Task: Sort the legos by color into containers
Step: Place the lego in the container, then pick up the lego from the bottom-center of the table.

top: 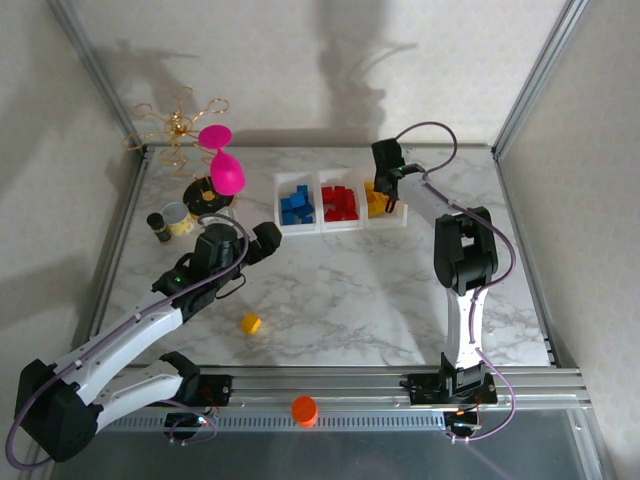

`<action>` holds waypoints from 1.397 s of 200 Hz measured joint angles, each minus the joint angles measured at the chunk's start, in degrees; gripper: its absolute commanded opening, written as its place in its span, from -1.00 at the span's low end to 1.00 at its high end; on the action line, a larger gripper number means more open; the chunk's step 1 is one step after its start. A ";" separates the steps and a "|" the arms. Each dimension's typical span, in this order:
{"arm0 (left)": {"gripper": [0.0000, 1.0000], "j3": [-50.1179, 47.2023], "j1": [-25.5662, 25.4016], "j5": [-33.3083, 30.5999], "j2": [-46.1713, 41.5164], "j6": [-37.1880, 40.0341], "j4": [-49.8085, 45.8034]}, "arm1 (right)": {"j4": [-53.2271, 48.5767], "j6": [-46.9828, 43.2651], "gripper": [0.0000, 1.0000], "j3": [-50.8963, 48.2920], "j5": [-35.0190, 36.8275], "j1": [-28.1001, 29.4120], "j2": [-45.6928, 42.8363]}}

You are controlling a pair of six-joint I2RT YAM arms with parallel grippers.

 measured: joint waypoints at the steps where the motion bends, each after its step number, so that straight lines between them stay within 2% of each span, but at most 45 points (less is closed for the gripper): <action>1: 0.99 0.04 0.00 0.00 0.02 0.02 0.00 | -0.02 -0.09 0.23 0.00 0.04 0.00 0.02; 78: 0.99 1.40 0.07 0.24 0.52 0.96 -0.48 | -9.05 2.91 0.37 2.10 1.53 0.79 -3.78; 122: 0.99 0.87 0.07 0.70 -1.38 1.05 -1.09 | -13.03 5.79 0.44 4.87 2.75 4.79 -8.31; 151: 0.99 -0.61 0.07 0.44 -6.38 -0.02 -3.15 | -12.90 7.26 0.49 0.04 2.73 8.41 -14.05; 197: 0.99 -1.79 0.07 -1.68 -15.61 -1.88 -10.51 | -13.07 7.80 0.52 -13.70 -0.61 16.96 -25.05; 217: 0.99 -2.12 0.07 -2.36 -18.53 -2.86 -14.19 | -12.66 7.82 0.53 -19.06 -3.37 22.99 -28.52; 279: 0.99 -4.44 0.07 -5.64 -25.24 -7.78 -27.91 | -0.66 7.37 0.61 -28.59 -15.91 43.10 -29.16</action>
